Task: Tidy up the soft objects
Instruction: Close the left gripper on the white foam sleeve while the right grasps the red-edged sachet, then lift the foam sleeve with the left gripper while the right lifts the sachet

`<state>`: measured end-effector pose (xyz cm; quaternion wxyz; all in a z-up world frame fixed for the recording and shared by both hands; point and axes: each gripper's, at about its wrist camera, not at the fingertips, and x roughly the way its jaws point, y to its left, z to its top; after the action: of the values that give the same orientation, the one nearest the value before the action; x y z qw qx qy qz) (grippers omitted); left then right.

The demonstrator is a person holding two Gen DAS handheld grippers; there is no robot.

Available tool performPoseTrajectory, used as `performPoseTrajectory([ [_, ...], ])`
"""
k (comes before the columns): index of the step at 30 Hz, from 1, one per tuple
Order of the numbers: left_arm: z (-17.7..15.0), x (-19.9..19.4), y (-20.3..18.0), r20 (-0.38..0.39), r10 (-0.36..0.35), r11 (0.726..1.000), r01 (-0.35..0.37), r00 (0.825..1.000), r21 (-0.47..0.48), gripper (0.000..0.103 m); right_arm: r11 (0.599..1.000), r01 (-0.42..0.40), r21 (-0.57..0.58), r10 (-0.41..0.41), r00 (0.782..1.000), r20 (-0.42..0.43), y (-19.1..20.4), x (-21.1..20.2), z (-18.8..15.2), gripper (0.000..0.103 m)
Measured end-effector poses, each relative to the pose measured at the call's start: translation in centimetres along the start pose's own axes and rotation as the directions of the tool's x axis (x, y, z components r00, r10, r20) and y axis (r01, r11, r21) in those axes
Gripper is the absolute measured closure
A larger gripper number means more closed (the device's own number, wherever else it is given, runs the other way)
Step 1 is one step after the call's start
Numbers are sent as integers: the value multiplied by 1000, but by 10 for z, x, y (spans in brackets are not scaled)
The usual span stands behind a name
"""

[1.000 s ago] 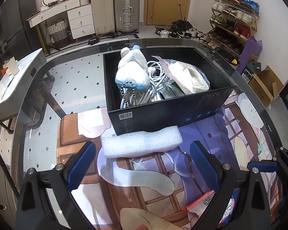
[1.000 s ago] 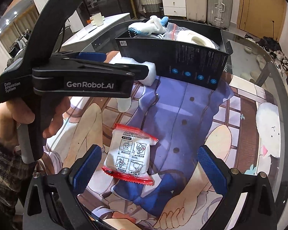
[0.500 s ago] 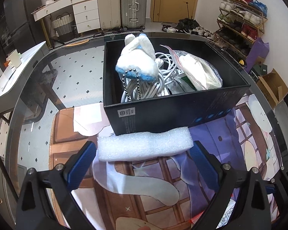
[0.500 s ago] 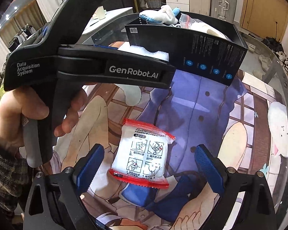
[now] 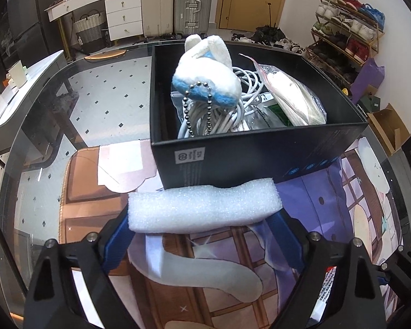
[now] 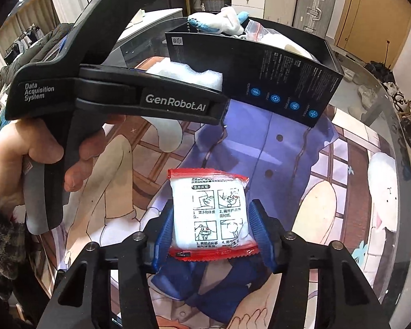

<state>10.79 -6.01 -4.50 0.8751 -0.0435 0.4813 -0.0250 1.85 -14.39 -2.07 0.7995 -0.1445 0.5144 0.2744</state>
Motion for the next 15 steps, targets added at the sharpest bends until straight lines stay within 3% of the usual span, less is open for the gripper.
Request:
performPoseTrajectory([
  [15,-7,-6,7,7,-20,1000,20,1000,23,15,998,-4,56,3,1000,15,-31,-9,6,55],
])
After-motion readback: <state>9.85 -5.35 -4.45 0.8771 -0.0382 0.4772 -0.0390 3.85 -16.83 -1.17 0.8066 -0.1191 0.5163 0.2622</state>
